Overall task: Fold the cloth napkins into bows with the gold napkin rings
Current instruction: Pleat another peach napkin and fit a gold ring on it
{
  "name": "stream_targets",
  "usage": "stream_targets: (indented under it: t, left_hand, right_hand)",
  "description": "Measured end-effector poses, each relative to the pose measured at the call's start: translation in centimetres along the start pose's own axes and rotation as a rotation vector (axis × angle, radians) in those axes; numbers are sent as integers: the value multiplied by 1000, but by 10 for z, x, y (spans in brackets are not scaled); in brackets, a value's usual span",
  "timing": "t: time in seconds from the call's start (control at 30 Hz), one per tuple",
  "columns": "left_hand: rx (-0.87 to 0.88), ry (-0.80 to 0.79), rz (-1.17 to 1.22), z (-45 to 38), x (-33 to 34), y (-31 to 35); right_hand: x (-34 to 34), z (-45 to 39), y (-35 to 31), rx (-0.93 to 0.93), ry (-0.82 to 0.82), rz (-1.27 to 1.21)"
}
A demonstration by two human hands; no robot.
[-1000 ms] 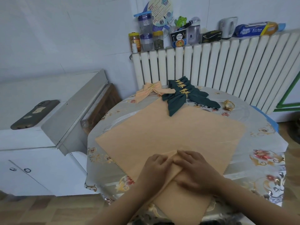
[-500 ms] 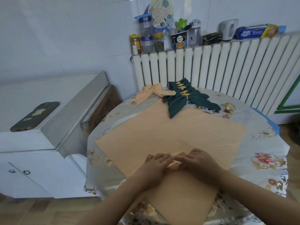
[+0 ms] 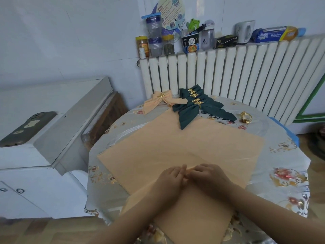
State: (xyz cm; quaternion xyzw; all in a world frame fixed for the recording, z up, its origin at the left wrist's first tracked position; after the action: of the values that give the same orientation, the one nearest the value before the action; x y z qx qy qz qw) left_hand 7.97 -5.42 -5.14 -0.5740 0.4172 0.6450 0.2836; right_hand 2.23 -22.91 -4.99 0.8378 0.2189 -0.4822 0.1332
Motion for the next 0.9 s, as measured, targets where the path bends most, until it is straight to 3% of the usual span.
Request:
stream_targets:
  t: [0.07, 0.23, 0.53, 0.6, 0.73, 0.9]
  left_hand:
    - [52, 111, 15, 3, 8, -9]
    - [51, 157, 145, 0, 0, -12]
    - [66, 140, -182, -1, 6, -15]
    - [46, 153, -89, -1, 8, -15]
    - [-75, 224, 319, 0, 3, -13]
    - [-143, 241, 386, -4, 0, -10]
  right_hand:
    - [-1, -2, 0, 1, 23, 8]
    - [8, 2, 3, -17, 39, -4]
    - [13, 0, 3, -11, 31, -139]
    - [15, 2, 3, -18, 35, -136]
    - [16, 4, 2, -56, 16, -101]
    - [8, 9, 3, -106, -62, -109]
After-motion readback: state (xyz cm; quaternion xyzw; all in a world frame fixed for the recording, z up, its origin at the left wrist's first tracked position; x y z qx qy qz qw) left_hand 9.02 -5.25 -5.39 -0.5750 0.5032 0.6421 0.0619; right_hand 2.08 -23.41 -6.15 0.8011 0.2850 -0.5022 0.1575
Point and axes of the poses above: each hand's wrist, its own z-axis away from the middle knuckle, its own x-axis out of the palm, y = z × x, the point moved 1 cm from there along -z, towards the middle knuckle, and after that the axes turned 10 degrees about -y, right-handed, at the moved point
